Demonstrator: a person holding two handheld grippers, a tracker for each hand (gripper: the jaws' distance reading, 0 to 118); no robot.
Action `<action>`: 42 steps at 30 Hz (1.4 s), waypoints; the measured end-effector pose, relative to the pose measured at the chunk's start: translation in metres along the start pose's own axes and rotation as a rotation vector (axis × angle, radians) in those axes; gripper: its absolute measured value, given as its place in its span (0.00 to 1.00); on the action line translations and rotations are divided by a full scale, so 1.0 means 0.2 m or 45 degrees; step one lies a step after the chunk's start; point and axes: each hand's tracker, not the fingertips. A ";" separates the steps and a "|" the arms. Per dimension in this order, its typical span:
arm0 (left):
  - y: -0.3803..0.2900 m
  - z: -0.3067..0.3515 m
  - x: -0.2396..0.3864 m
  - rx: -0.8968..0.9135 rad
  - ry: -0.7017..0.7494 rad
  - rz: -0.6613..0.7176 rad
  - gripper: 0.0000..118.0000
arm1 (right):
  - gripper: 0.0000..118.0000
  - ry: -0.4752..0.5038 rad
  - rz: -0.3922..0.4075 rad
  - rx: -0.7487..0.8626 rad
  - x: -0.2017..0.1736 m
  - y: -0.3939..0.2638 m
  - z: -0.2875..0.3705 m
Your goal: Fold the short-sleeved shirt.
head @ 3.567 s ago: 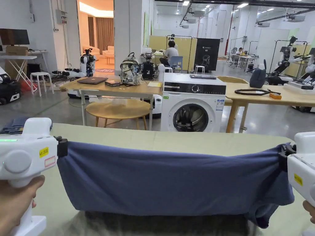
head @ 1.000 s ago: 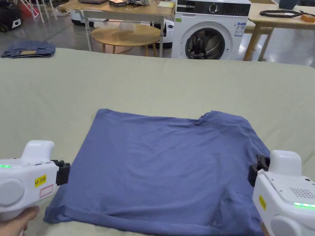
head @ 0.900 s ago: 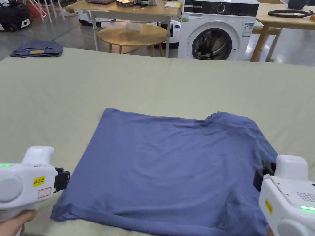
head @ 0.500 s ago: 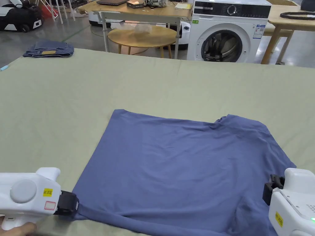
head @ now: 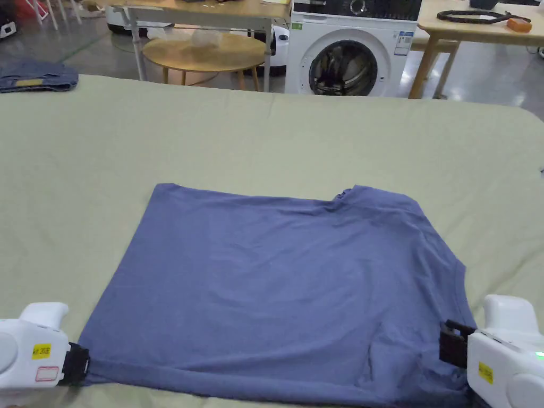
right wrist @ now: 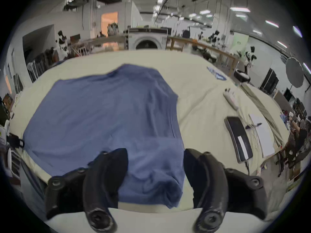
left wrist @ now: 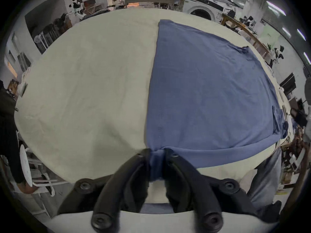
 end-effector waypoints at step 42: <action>0.87 0.02 0.04 0.315 -0.068 0.045 0.02 | 0.08 0.200 -0.185 -0.096 0.17 0.68 -0.40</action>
